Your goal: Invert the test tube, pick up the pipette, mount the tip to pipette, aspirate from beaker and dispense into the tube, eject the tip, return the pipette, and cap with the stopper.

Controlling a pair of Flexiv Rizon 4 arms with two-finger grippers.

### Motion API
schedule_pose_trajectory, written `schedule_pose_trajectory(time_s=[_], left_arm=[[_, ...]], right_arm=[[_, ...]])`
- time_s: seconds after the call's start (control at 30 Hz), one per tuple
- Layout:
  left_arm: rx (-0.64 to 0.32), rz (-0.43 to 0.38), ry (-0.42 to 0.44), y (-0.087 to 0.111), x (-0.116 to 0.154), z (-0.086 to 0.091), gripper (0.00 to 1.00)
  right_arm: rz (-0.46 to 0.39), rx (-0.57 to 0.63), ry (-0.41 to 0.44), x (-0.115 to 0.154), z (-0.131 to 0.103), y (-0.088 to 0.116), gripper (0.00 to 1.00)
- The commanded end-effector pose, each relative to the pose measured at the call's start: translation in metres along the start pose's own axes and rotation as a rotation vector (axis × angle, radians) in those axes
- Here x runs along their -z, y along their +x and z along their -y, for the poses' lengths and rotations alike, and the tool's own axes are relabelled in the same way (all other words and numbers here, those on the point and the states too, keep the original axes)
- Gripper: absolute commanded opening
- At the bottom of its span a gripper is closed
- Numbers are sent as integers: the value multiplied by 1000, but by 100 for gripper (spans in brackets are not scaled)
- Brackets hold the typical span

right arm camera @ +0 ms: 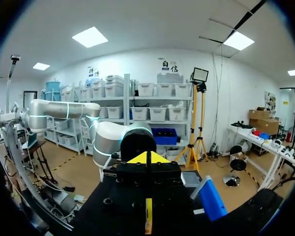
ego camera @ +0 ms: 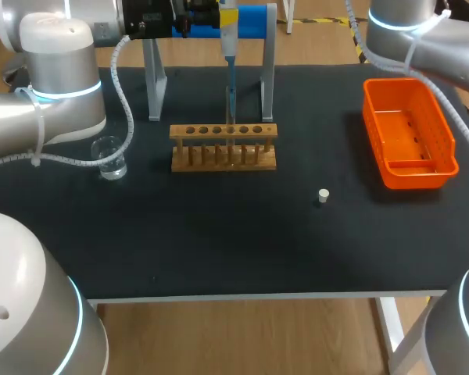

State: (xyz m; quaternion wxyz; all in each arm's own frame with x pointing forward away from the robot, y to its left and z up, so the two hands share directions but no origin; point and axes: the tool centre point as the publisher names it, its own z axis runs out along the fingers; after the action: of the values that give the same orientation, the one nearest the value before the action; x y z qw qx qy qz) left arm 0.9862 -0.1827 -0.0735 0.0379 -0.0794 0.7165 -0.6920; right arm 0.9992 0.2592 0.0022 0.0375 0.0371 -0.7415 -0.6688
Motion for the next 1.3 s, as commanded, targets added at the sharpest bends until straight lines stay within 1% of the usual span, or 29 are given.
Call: schedule_pose_trajectory(time_s=[0.03,1.0,1.3], left_arm=[[-1,5,4,1,0,0,0],[-1,5,4,1,0,0,0],[-1,5,4,1,0,0,0]], right_arm=[[-10,-4,4,-1,0,-4,0],[-11,-54,19,-4,26,1,0],[-9,-77,21,-4,37,4,0]])
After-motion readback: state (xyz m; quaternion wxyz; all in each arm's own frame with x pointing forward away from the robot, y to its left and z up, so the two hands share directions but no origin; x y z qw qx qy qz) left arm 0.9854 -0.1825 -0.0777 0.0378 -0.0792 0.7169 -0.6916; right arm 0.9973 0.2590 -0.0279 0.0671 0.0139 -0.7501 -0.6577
